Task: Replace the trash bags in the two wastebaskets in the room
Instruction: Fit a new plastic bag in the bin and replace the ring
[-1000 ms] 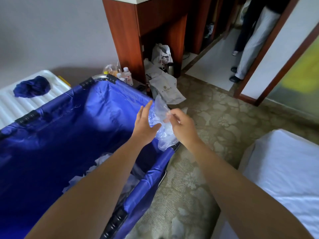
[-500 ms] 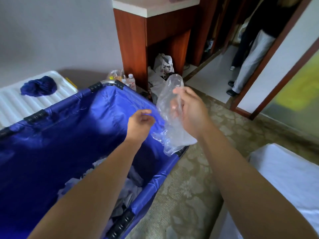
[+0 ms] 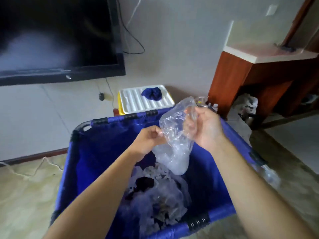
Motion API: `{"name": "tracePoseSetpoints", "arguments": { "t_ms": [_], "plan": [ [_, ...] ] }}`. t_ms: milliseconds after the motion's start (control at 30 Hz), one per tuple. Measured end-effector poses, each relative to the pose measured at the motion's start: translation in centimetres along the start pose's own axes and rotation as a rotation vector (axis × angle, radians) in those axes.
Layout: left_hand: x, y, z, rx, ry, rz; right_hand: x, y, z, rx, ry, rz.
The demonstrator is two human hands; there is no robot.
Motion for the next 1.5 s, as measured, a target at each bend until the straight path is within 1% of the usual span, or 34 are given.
{"name": "tracePoseSetpoints", "arguments": {
  "t_ms": [100, 200, 233, 333, 433, 500, 567, 667, 733, 800, 867, 967, 1033, 1133, 1167, 1233, 1267, 1300, 1367, 1433, 1500],
  "plan": [
    [3.8, -1.0, 9.5, -0.084, 0.194, 0.042, -2.0, 4.3, -5.4, 0.127, -0.043, -0.012],
    [8.9, -2.2, 19.3, -0.249, 0.41, 0.106, -3.6, 9.2, -11.3, 0.312, -0.053, 0.016],
    [11.7, -2.9, 23.5, -0.315, 0.482, 0.141, -4.0, 11.8, -14.0, 0.368, -0.06, 0.016],
    [18.3, -4.8, 32.0, -0.508, 0.579, 0.266, -5.3, 16.7, -18.4, 0.475, -0.014, 0.065],
    [27.7, -7.5, 41.7, -0.606, 0.7, 0.383, -6.6, 24.3, -24.8, 0.476, 0.003, 0.066],
    [33.8, -8.9, 47.1, -0.567, 0.787, 0.406, -7.0, 29.6, -29.7, 0.451, -0.024, 0.03],
    [39.8, -10.2, 51.8, -0.441, 0.897, 0.383, -7.3, 35.2, -34.8, 0.403, -0.085, -0.045],
    [47.8, -12.0, 57.3, -0.199, 1.034, 0.343, -6.9, 43.1, -42.5, 0.279, -0.206, -0.239],
    [52.2, -12.7, 60.4, -0.137, 1.107, 0.338, -6.3, 48.0, -47.1, 0.202, -0.306, -0.374],
    [55.7, -13.5, 63.3, -0.091, 1.16, 0.337, -6.0, 52.4, -51.3, 0.168, -0.391, -0.467],
    [58.6, -14.0, 66.1, -0.056, 1.235, 0.369, -5.7, 56.3, -55.4, 0.211, -0.474, -0.511],
    [63.1, -15.4, 70.5, -0.109, 1.364, 0.497, -6.5, 61.6, -60.6, 0.401, -0.537, -0.463],
    [65.3, -17.1, 73.5, -0.13, 1.365, 0.615, -7.5, 65.5, -63.7, 0.541, -0.568, -0.426],
    [67.4, -19.5, 78.4, -0.099, 1.286, 0.727, -10.2, 71.6, -68.2, 0.776, -0.577, -0.34],
    [67.8, -20.3, 80.0, -0.032, 1.24, 0.737, -11.1, 73.7, -69.8, 0.845, -0.581, -0.317],
    [68.4, -22.2, 83.2, 0.209, 1.172, 0.707, -12.9, 78.0, -73.1, 0.919, -0.603, -0.345],
    [69.0, -23.0, 85.0, 0.299, 1.196, 0.714, -13.5, 80.0, -74.9, 0.908, -0.612, -0.394],
    [69.9, -23.9, 87.1, 0.321, 1.249, 0.773, -14.0, 82.0, -76.8, 0.863, -0.625, -0.452],
    [72.4, -25.5, 91.2, 0.182, 1.311, 1.003, -14.5, 85.1, -81.4, 0.715, -0.676, -0.562],
    [73.9, -27.1, 94.8, 0.127, 1.279, 1.133, -14.8, 87.5, -85.9, 0.555, -0.736, -0.669],
    [74.8, -28.8, 97.6, 0.175, 1.221, 1.17, -14.9, 89.3, -90.0, 0.402, -0.798, -0.757]
  ]
}}
Point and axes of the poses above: each hand's wrist, its own x-axis away from the middle knuckle, its own z-axis out of the back of the hand, y = z × x, the point moved 7 cm from there along -x, towards the middle knuckle, and after that the axes turned 7 degrees about -x, right-handed, at the moved point
